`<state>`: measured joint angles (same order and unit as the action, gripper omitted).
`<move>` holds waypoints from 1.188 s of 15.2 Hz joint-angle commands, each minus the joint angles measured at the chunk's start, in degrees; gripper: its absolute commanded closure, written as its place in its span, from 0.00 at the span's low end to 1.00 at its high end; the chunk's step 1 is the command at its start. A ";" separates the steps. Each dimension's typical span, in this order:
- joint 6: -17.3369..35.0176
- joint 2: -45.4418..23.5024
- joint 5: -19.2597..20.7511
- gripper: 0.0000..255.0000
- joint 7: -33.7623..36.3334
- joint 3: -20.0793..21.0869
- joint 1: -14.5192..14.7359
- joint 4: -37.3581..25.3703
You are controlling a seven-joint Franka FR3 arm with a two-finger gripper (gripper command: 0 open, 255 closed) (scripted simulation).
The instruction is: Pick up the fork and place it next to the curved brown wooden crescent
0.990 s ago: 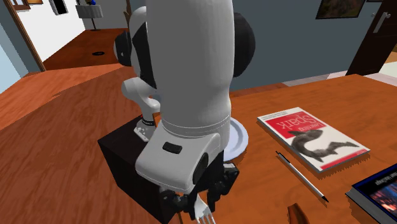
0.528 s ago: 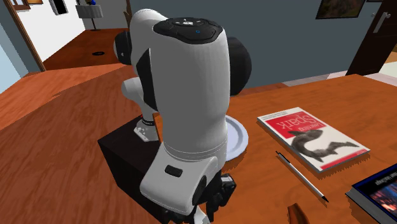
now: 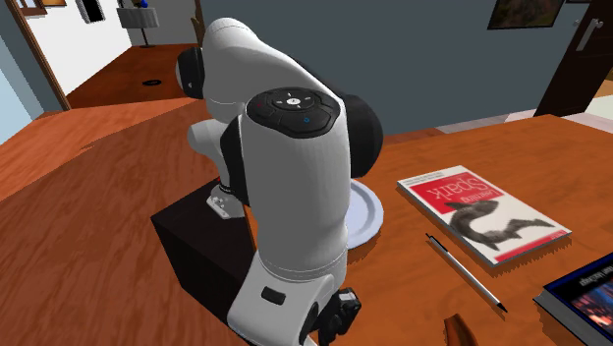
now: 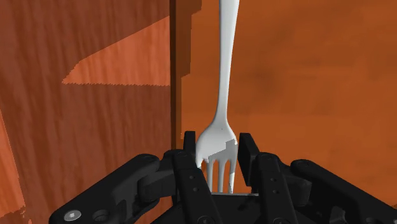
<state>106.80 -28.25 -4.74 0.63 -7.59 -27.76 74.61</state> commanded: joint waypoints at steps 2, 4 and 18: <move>1.71 -0.22 -0.06 1.00 -0.13 0.02 0.00 1.47; 1.71 -0.24 -0.06 1.00 -0.13 0.02 -0.01 1.45; -3.70 0.40 0.07 0.00 0.03 -0.08 -0.19 -3.33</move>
<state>104.89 -28.11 -4.73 0.47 -7.66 -27.99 72.76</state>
